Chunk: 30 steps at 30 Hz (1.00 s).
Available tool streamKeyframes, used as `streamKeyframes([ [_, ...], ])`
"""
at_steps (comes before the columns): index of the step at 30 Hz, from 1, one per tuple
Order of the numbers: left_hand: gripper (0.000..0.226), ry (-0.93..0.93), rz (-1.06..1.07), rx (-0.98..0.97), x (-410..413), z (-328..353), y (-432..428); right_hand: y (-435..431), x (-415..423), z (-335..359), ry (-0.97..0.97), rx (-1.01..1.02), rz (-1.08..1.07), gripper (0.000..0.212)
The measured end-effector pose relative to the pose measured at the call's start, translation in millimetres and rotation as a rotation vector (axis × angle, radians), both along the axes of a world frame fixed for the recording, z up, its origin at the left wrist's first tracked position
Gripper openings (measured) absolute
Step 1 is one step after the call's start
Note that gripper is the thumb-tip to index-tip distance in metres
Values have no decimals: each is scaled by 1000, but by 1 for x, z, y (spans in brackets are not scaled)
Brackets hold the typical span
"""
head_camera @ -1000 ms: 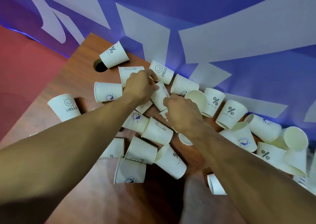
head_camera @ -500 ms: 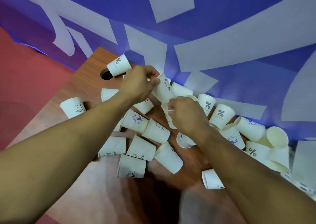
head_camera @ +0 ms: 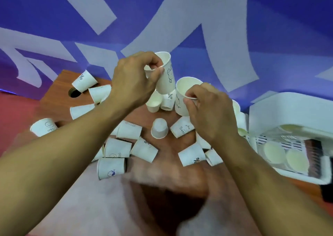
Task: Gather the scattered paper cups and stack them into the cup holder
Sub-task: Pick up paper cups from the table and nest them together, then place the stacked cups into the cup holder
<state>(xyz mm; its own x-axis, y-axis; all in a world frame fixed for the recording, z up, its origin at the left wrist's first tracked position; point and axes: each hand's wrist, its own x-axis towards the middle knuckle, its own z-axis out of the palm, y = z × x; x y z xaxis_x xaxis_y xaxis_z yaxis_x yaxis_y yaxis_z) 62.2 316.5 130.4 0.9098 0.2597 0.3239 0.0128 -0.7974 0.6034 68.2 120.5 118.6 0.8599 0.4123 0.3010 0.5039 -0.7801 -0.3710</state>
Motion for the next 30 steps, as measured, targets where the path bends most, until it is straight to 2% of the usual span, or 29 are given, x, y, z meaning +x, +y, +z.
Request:
streamKeyframes([
  [6,8,-79,-209,88,2,7,-87,-86,-21,17,-98,49,-175,11],
  [16,8,-150,-500,74,-18,-13,-227,-238,-71,-17,-148,201,-402,9],
  [23,13,-75,-607,57,-17,-40,-307,-305,-74,-40,-150,208,-462,9],
  [30,15,-30,-636,115,-4,-77,-349,-347,-60,-76,-120,165,-525,9],
])
